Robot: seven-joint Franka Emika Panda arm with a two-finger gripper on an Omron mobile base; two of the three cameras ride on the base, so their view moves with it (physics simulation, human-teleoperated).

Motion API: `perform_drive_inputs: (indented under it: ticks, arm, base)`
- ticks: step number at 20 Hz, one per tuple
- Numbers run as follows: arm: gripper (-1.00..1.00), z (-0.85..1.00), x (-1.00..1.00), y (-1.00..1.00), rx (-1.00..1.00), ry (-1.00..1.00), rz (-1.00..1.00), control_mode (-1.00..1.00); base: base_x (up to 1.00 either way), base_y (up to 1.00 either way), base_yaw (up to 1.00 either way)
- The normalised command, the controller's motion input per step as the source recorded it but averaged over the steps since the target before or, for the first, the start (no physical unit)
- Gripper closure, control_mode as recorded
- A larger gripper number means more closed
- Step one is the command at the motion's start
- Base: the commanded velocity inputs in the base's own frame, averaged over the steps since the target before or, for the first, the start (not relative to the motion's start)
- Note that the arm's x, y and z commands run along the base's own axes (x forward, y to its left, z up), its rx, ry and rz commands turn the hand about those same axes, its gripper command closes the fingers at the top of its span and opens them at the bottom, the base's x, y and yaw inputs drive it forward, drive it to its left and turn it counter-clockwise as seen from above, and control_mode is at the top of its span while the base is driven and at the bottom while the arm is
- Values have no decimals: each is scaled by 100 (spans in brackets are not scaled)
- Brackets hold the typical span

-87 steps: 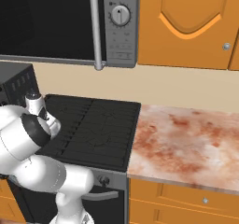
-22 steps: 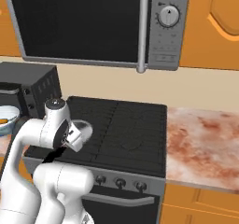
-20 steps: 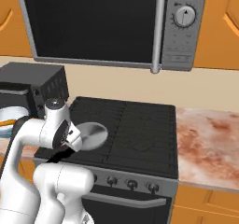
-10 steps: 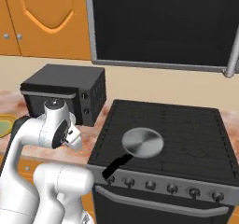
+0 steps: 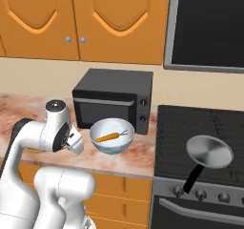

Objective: Place the steak on the plate and place the carrot on the same plate.

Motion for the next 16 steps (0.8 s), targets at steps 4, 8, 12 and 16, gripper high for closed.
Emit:
perform_drive_inputs:
  ticks: [4, 8, 12, 16]
  arm:
    - [100, 0, 0, 0, 0, 0, 0, 100]
    - [100, 0, 0, 0, 0, 0, 0, 100]
    - [100, 0, 0, 8, 0, 0, 1, -100]
    - [100, 0, 12, 0, 0, 0, 0, -100]
  base:
    - [0, 79, -9]
    - [6, 69, -6]
    - [3, 26, -1]
    - [0, 0, 0]
